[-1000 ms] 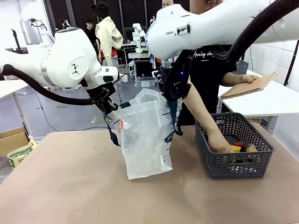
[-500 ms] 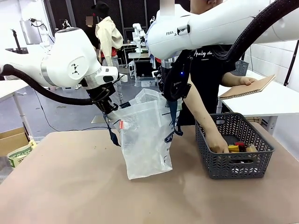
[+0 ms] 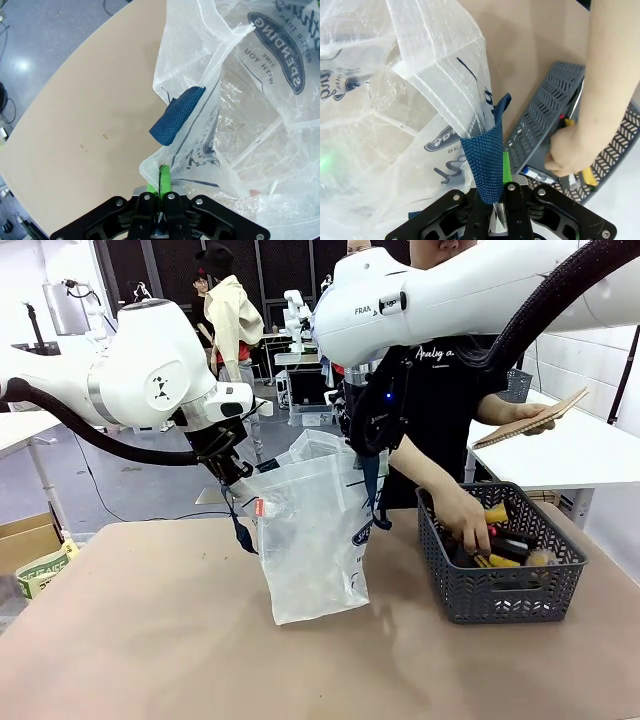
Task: Transfer purchased items from the store into the shopping bag.
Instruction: Move the Reusable shopping bag to the right side of the table.
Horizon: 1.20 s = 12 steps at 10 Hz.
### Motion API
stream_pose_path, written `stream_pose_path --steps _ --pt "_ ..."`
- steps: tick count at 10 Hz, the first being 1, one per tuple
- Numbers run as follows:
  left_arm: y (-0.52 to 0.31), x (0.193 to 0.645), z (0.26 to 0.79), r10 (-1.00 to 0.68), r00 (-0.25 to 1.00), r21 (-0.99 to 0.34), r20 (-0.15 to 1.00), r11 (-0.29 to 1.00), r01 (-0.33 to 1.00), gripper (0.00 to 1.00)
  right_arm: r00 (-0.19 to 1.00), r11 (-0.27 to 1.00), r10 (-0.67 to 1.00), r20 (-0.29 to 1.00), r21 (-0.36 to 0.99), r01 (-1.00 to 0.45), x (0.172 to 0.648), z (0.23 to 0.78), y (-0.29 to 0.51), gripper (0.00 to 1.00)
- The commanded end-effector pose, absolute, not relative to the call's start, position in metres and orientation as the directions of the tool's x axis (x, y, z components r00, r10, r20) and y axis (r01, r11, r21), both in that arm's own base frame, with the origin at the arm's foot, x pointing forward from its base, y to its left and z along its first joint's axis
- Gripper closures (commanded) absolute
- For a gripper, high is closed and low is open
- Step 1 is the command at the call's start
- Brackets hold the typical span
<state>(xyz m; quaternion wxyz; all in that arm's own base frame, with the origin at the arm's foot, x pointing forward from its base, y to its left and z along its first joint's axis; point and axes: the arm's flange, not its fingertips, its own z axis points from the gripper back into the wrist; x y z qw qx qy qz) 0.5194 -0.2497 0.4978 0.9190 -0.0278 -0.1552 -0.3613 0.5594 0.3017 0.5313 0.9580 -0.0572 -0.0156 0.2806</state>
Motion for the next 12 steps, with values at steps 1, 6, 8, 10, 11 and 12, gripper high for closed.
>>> stream_pose_path --steps 1,6,8,10,11,12 --pt "-0.2499 0.5185 0.4944 -0.682 0.686 0.078 0.253 0.721 0.688 1.00 0.819 0.809 0.573 0.011 -0.162 -0.565 0.5534 0.5286 0.2908 1.00" --pt "-0.2473 0.5145 0.4979 -0.724 0.663 0.152 0.191 0.689 0.708 1.00 0.786 0.759 0.616 -0.050 -0.228 -0.610 0.5502 0.5277 0.2932 1.00" --pt "-0.2477 0.5148 0.4958 -0.744 0.645 0.163 0.176 0.668 0.726 1.00 0.789 0.759 0.612 -0.053 -0.242 -0.605 0.5520 0.5263 0.2938 1.00" --pt "-0.2486 0.5158 0.4962 -0.737 0.647 0.159 0.194 0.675 0.721 1.00 0.783 0.753 0.620 -0.055 -0.240 -0.613 0.5511 0.5246 0.2951 1.00" --pt "-0.2493 0.5176 0.4963 -0.749 0.636 0.161 0.188 0.662 0.732 1.00 0.778 0.747 0.626 -0.063 -0.237 -0.621 0.5526 0.5236 0.2974 1.00" --pt "-0.2501 0.5177 0.4961 -0.756 0.628 0.157 0.187 0.654 0.740 1.00 0.774 0.745 0.629 -0.067 -0.232 -0.625 0.5524 0.5244 0.2982 1.00"
